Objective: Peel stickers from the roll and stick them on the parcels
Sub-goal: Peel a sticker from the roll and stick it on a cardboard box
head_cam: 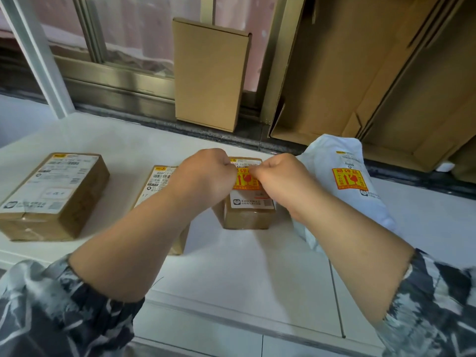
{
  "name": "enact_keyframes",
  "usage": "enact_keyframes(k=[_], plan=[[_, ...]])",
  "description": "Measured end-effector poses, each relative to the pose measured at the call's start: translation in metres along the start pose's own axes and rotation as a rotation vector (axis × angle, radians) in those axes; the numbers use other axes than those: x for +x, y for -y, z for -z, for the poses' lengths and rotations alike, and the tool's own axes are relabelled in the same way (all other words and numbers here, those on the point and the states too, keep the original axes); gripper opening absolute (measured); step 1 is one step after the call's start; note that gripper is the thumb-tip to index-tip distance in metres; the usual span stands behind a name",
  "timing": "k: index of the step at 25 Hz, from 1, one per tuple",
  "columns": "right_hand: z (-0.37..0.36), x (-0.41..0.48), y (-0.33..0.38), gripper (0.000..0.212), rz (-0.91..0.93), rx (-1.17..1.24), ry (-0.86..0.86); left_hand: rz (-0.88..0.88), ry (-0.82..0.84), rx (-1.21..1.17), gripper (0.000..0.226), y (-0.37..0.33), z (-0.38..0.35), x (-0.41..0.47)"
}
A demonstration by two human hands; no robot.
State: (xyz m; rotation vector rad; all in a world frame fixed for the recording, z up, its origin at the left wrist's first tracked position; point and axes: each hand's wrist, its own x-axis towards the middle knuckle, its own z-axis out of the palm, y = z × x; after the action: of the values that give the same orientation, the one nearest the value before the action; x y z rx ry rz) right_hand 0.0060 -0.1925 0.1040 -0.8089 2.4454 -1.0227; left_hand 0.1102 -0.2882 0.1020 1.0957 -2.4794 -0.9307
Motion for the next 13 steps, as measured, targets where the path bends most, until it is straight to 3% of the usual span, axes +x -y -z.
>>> enact_keyframes(k=[9,13], plan=[[-0.010,0.010,-0.014,0.046,0.110,-0.230,-0.046,-0.110,-0.004,0.194,0.040,0.014,-0.007,0.008],[-0.011,0.011,-0.020,0.043,0.173,-0.273,-0.081,-0.123,0.013,0.224,0.040,0.013,-0.010,0.009]])
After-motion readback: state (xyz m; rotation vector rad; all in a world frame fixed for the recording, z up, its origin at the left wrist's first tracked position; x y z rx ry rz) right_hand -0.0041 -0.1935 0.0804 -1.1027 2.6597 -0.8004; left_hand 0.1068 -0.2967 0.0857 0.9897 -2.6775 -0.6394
